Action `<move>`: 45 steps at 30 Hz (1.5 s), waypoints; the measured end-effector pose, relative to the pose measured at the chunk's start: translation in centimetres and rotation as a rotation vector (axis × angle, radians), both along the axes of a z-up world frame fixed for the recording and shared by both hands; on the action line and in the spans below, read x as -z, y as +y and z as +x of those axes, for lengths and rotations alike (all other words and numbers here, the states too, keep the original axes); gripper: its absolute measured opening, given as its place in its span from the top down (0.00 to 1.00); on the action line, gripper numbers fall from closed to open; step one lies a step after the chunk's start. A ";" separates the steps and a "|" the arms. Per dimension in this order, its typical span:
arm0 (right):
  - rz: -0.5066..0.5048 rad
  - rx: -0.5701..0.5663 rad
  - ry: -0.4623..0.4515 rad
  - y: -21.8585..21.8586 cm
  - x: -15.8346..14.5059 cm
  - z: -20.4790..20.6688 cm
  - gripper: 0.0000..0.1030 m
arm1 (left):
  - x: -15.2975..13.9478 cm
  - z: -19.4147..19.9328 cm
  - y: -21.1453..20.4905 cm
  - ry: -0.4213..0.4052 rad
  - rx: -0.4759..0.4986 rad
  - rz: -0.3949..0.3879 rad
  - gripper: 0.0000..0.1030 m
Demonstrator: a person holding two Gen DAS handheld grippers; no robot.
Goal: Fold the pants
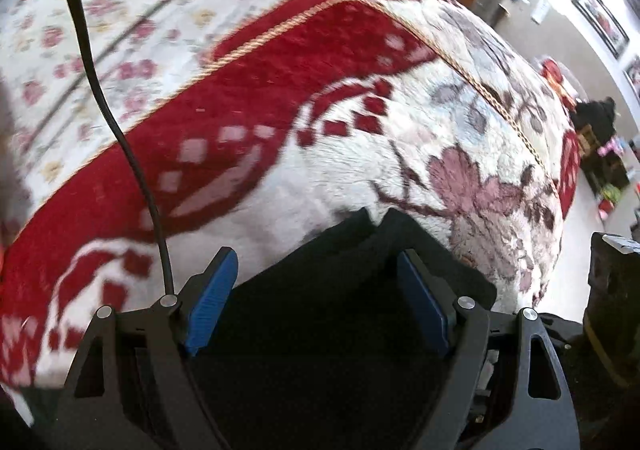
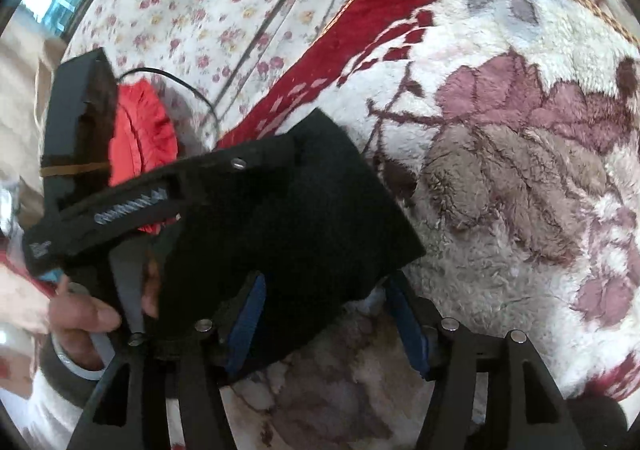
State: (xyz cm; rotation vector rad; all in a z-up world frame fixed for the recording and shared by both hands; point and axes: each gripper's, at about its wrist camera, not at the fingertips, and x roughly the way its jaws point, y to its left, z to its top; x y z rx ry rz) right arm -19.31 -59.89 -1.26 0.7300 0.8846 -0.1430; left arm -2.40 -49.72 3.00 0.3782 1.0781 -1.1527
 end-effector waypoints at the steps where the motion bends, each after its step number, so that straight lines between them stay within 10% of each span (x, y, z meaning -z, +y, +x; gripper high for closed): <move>1: 0.004 0.005 -0.007 -0.1 0.1 0.0 0.41 | 0.3 0.1 -0.5 0.017 0.019 -0.001 0.21; 5: -0.011 0.003 -0.032 0.2 -0.1 0.7 0.41 | 1.2 -0.3 -2.3 0.016 0.081 0.004 0.21; 13: -0.014 0.017 -0.108 0.1 -0.3 1.7 0.81 | 1.0 -0.3 -1.5 -0.003 0.094 -0.053 0.71; 16: -0.007 -0.044 -0.158 0.8 -1.8 1.9 0.84 | -0.6 -0.7 -0.3 -0.031 0.093 -0.086 0.75; 25: -0.127 -0.329 -0.315 10.0 -8.6 3.9 0.84 | -8.1 2.0 11.7 -0.025 -0.141 -0.186 0.68; 29: -0.128 -0.519 -0.266 16.7 -6.7 6.0 0.81 | -8.5 3.5 20.9 -0.020 -0.329 -0.194 0.39; 33: 0.028 -0.662 -0.147 20.5 -3.2 7.4 0.59 | -7.1 3.5 27.6 0.003 -0.473 -0.179 0.35; 45: -0.297 -0.531 -0.135 16.0 -5.7 9.1 0.58 | -3.0 -1.4 30.1 0.052 -0.561 -0.137 0.35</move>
